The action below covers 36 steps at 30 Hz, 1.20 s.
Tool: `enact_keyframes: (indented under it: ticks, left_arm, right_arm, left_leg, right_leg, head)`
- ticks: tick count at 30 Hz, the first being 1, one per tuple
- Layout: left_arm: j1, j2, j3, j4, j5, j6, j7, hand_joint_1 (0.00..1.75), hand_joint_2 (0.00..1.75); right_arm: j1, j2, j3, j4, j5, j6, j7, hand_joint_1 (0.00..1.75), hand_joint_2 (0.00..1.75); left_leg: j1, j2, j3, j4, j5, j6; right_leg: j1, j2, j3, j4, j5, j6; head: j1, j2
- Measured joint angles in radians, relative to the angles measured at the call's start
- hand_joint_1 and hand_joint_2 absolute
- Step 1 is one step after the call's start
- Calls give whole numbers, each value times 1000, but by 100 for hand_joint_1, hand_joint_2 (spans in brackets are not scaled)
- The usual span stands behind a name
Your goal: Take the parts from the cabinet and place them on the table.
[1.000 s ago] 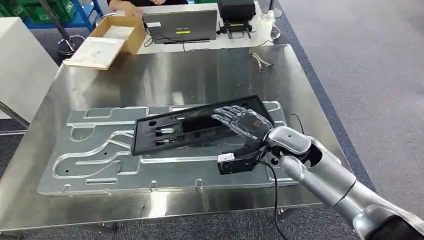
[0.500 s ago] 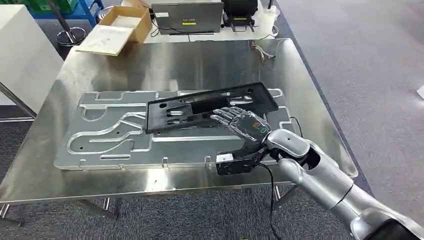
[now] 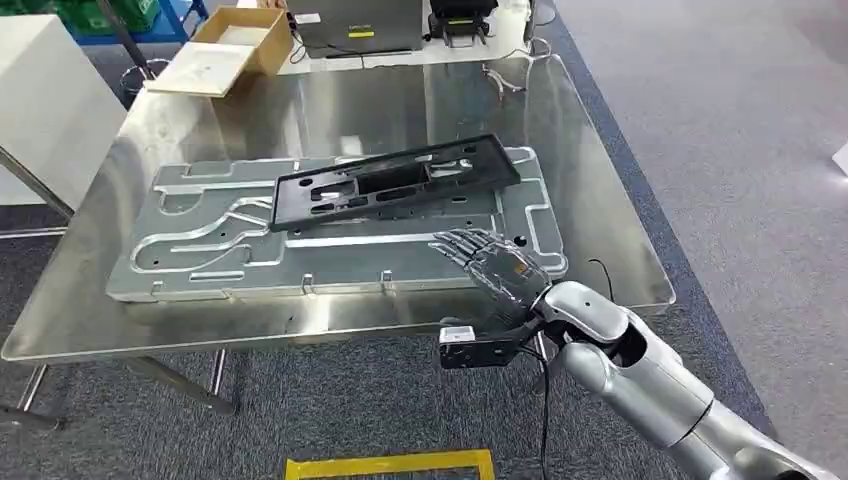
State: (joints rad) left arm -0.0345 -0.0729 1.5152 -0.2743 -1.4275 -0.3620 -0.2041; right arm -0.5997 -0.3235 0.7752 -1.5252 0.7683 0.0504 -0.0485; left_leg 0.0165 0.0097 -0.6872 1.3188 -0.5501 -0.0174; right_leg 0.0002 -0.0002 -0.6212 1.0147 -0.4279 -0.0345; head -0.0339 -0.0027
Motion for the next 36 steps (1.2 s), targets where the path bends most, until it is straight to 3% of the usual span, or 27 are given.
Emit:
enact_keyframes:
  ticks: [2, 3, 4, 5, 7, 8, 9, 11, 12, 13, 14, 15, 17, 18, 19, 20, 23, 24, 25, 27, 28, 29, 30, 31, 33, 35, 36]
  left_arm:
    - [-2, 0, 0, -2, 0, -1, 0, 0, 0]
    - [-3, 0, 0, -5, 0, -1, 0, 0, 0]
    - [-7, 1, -1, -8, 0, -1, 0, 0, 0]
    - [-10, 0, -1, -10, 0, -1, 0, 0, 0]
    - [-9, 0, -1, -10, 0, 0, -1, 0, 0]
    - [-8, 0, -1, -10, 0, 1, -1, 0, 0]
    - [-9, -3, -1, -10, 0, 1, 0, 0, 0]
    - [-8, -3, -2, -11, 0, -1, 0, 0, 0]
    - [-8, -4, -2, -11, 0, -2, 0, 0, 0]
    - [-7, -5, -2, -11, 0, -3, 0, 0, 0]
    - [-7, -5, -2, -11, 0, -4, 0, 0, 0]
    - [-7, -6, -2, -11, -1, -5, 0, 0, 0]
    - [-7, -10, -2, -11, -2, -7, 0, 0, 0]
    - [-8, -10, -2, -11, -3, -7, 0, 0, 0]
    - [-8, -10, -2, -11, -3, -7, 0, 0, 0]
    - [-8, -10, -2, -11, -3, -7, 0, 0, 0]
    - [-2, -13, -2, -11, 0, 1, 4, 0, 0]
    - [1, -13, 0, -11, 0, 5, 6, 0, 0]
    - [4, -13, 0, -11, 0, 5, 9, 0, 0]
    - [8, -13, 0, -11, 0, 10, 10, 0, 0]
    - [8, -13, 1, -11, -2, 15, 12, 0, 0]
    - [10, -12, 1, -11, -7, 24, 14, 0, 0]
    - [11, -10, 1, -9, -8, 31, 14, 0, 0]
    - [13, -8, 1, -4, -10, 37, 14, 0, 0]
    - [13, -2, 1, 4, -12, 47, 14, 0, 0]
    - [9, 8, 1, 11, -16, 54, 14, 0, 0]
    - [7, 10, 1, 16, -16, 57, 13, 0, 0]
  right_arm:
    - [6, 0, 0, -8, 1, 0, -2, 0, 0]
    - [6, 0, -1, -13, 2, -1, -3, 0, 0]
    - [7, 0, -2, -19, 4, -2, -4, 0, 0]
    - [9, -3, -5, -23, 5, -4, -6, 0, 0]
    - [9, -3, -5, -27, 6, -5, -9, 0, 0]
    - [14, -3, -5, -30, 6, -6, -10, 0, 0]
    - [20, -2, -5, -32, 6, -6, -11, 0, 0]
    - [27, 2, -5, -39, 6, -6, -16, 0, 0]
    - [38, 2, -5, -42, 5, -8, -21, 0, 0]
    - [54, 2, -5, -47, 5, -9, -26, 0, 0]
    - [71, 2, -5, -48, 5, -12, -27, 0, 0]
    - [85, 2, -5, -50, 3, -17, -29, 0, 0]
    - [125, 2, -5, -55, -7, -29, -32, 0, 0]
    - [147, 2, -5, -55, -19, -40, -33, 0, 0]
    - [172, 2, -5, -57, -35, -48, -37, 0, 0]
    - [202, 2, -5, -57, -50, -60, -42, 0, 0]
    - [329, 2, -22, -48, -116, -83, -40, 0, 0]
    - [372, 2, -32, -42, -133, -92, -42, 0, 0]
    - [412, 2, -44, -38, -145, -96, -41, 0, 0]
    - [507, 2, -82, -7, -210, -116, -35, 0, 0]
    - [546, 2, -98, 18, -255, -126, -29, 0, 0]
    - [585, 2, -110, 48, -318, -147, -27, 0, 0]
    - [617, 2, -114, 78, -364, -169, -29, 0, 0]
    - [640, 2, -114, 126, -413, -194, -36, 0, 0]
    - [675, 2, -113, 177, -443, -214, -37, 0, 0]
    - [685, 1, -112, 198, -462, -224, -27, 0, 0]
    - [687, 1, -112, 205, -467, -226, -22, 0, 0]
  left_leg:
    - [-8, 0, 98, -109, 70, 18]
    - [-14, 1, 169, -201, 55, 33]
    - [-19, 4, 233, -301, 14, 41]
    - [-19, 3, 247, -330, 5, 30]
    - [-29, 1, 231, -331, 22, 35]
    - [-21, 1, 224, -344, 42, 41]
    - [-15, 10, 217, -352, 60, 43]
    - [-14, 10, 186, -353, 88, 63]
    - [-14, 10, 168, -352, 101, 60]
    - [-14, 10, 151, -351, 114, 60]
    - [-13, 10, 132, -347, 126, 56]
    - [-11, 9, 115, -343, 135, 53]
    - [-5, 9, 75, -326, 151, 41]
    - [-3, 8, 61, -316, 156, 35]
    - [-6, 4, 48, -305, 160, 28]
    - [-5, 4, 43, -300, 167, 21]
    - [-2, -2, 39, -310, 197, -1]
    - [4, -1, 32, -303, 177, -5]
    - [4, -1, 17, -277, 128, -9]
    - [5, -2, -18, -140, -2, -13]
    - [5, -2, -28, -71, -46, -14]
    - [5, -2, -27, -18, -59, -15]
    - [5, -2, -12, 0, -38, -13]
    - [5, -2, 22, -21, 2, -10]
    - [2, -2, 135, -160, 60, 4]
    - [-8, -3, 242, -329, 17, 20]
    - [-10, -2, 249, -353, 7, 18]
  right_leg:
    - [6, 1, -32, 8, 20, 1]
    - [5, 0, -39, 11, 29, 2]
    - [13, -1, -45, 12, 35, 7]
    - [7, -5, -44, 9, 47, 13]
    - [-1, -9, -44, -1, 70, 25]
    - [4, -7, -47, -7, 81, 31]
    - [2, 0, -57, 4, 55, 37]
    - [-3, 2, -85, 97, -74, 48]
    - [-7, 2, -100, 173, -131, 52]
    - [-11, 2, -111, 243, -158, 58]
    - [-15, 2, -111, 285, -149, 62]
    - [-19, 1, -97, 291, -117, 66]
    - [-27, 1, -8, 194, -45, 73]
    - [-31, 1, 57, 112, -48, 75]
    - [-27, 4, 120, 20, -90, 75]
    - [-22, 6, 136, -24, -113, 60]
    - [-16, -3, 119, -19, -91, 37]
    - [-22, -10, 111, -22, -78, 26]
    - [-20, -10, 99, -21, -69, 20]
    - [-16, -16, 75, -21, -49, 10]
    - [-14, -19, 61, -20, -40, 8]
    - [-11, -20, 47, -18, -31, 8]
    - [-8, -23, 33, -17, -21, 8]
    - [-6, -23, 18, -15, -12, 9]
    - [-4, -21, -5, -9, 2, 12]
    - [1, -18, -17, -5, 18, 21]
    - [-3, -19, -19, -9, 30, 27]
  head:
    - [0, 0]
    - [0, 0]
    - [0, 0]
    - [0, 0]
    - [-1, 0]
    - [0, 0]
    - [0, 0]
    - [0, 0]
    - [0, 0]
    - [0, 0]
    - [0, 0]
    - [0, 0]
    - [0, 0]
    - [0, 0]
    - [0, 0]
    - [-1, 0]
    - [0, 0]
    - [0, 0]
    - [0, 0]
    - [0, 0]
    - [0, 0]
    - [0, 0]
    - [0, 0]
    - [0, 0]
    - [0, 0]
    - [0, 0]
    - [0, 0]
